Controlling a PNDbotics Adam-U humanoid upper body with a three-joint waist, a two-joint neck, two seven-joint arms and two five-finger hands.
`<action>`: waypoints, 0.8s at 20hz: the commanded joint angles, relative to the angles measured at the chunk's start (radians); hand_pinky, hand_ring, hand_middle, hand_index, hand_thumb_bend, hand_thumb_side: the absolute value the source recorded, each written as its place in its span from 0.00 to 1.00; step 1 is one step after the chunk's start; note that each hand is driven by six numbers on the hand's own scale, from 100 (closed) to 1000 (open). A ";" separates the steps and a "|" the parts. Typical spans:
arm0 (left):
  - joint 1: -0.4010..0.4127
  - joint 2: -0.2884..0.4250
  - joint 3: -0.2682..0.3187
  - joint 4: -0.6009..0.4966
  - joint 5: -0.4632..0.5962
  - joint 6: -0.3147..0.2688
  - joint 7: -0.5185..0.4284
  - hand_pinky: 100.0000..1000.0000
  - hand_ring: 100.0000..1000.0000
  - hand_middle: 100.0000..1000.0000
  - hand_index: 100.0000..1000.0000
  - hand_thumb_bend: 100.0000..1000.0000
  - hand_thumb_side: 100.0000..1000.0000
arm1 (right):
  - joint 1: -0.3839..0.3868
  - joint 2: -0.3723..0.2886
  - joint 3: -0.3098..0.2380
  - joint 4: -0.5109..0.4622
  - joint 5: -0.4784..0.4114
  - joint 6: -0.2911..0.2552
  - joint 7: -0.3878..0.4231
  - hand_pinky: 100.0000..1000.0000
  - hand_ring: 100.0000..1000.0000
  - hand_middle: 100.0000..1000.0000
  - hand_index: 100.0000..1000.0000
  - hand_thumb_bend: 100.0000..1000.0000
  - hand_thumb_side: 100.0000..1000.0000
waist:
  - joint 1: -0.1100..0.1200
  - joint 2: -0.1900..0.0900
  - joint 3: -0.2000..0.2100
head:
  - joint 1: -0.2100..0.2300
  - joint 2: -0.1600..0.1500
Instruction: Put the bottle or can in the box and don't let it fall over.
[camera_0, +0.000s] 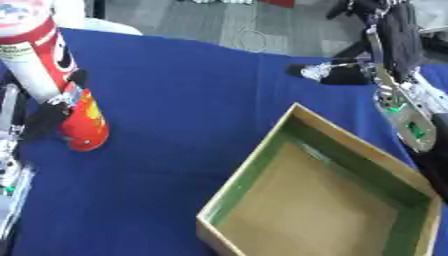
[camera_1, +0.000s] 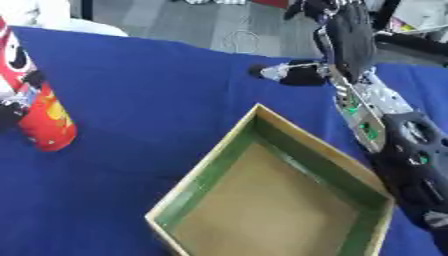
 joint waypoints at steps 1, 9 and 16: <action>-0.014 0.006 0.003 -0.004 0.028 -0.003 -0.013 1.00 0.84 1.00 0.84 0.28 0.55 | 0.000 -0.015 -0.002 -0.003 0.000 -0.011 0.005 0.57 0.37 0.44 0.45 1.00 0.38 | 0.008 -0.013 0.001 | -0.003 -0.007; -0.006 0.000 0.006 0.022 0.088 0.002 -0.024 1.00 0.84 1.00 0.73 0.00 0.62 | 0.013 -0.012 -0.001 -0.004 0.002 -0.039 0.016 0.60 0.40 0.42 0.46 0.78 0.12 | 0.007 -0.015 -0.002 | -0.001 -0.006; -0.002 0.003 0.011 0.052 0.133 0.014 0.027 1.00 0.82 1.00 0.66 0.00 0.53 | 0.036 0.026 -0.033 0.006 -0.072 -0.067 0.028 0.65 0.43 0.49 0.51 0.10 0.00 | 0.010 -0.022 -0.015 | 0.005 0.003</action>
